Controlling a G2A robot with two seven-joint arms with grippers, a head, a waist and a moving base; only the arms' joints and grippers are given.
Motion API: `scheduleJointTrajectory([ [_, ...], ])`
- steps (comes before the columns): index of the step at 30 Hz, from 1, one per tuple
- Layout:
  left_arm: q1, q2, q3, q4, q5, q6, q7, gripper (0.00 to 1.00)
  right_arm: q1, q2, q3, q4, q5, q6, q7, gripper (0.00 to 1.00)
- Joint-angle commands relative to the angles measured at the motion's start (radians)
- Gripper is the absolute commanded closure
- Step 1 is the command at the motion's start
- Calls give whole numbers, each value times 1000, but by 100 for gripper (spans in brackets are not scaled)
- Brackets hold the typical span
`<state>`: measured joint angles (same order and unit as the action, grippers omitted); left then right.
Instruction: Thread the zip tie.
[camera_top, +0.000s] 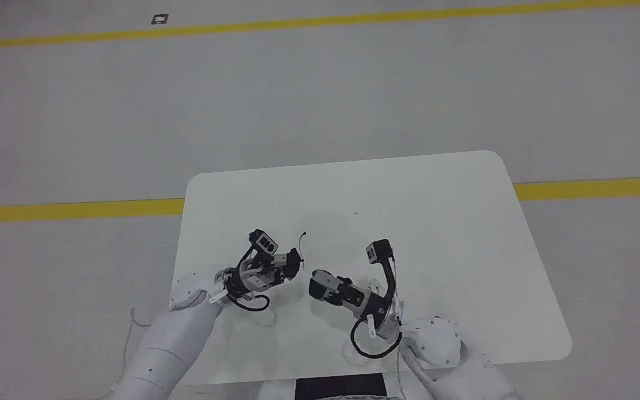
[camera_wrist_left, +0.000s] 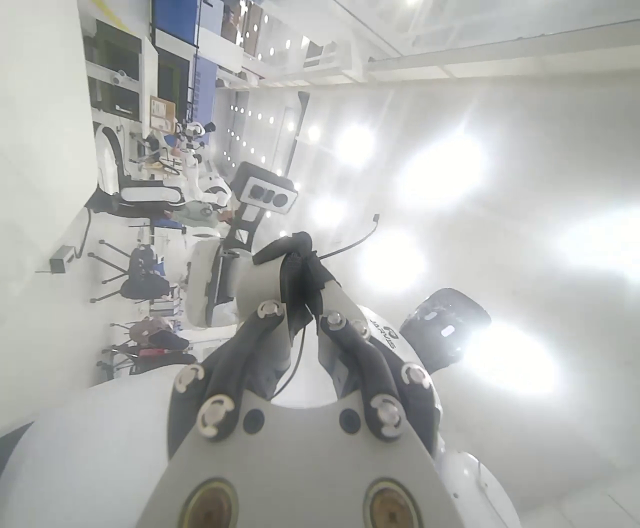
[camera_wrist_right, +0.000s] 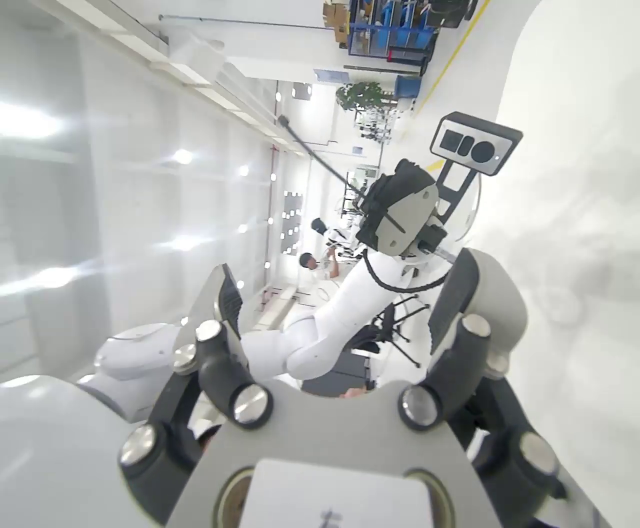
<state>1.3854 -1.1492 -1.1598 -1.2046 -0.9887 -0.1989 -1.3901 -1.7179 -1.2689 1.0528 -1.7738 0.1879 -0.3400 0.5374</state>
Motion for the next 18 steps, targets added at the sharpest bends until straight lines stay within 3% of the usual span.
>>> scheduleJointTrajectory([
  [1,1,6,4,1,-6,0,0,100,12,-1,1,29,80,0,25,0],
  [4,-2,13,17,-6,-19,-2,0,100,22,-5,-4,73,177,3,43,0],
  [12,-3,14,22,-17,-12,-10,21,100,23,-5,-11,73,184,12,43,0],
  [18,5,14,23,-51,-8,-57,18,100,50,-11,-43,107,282,22,77,0],
])
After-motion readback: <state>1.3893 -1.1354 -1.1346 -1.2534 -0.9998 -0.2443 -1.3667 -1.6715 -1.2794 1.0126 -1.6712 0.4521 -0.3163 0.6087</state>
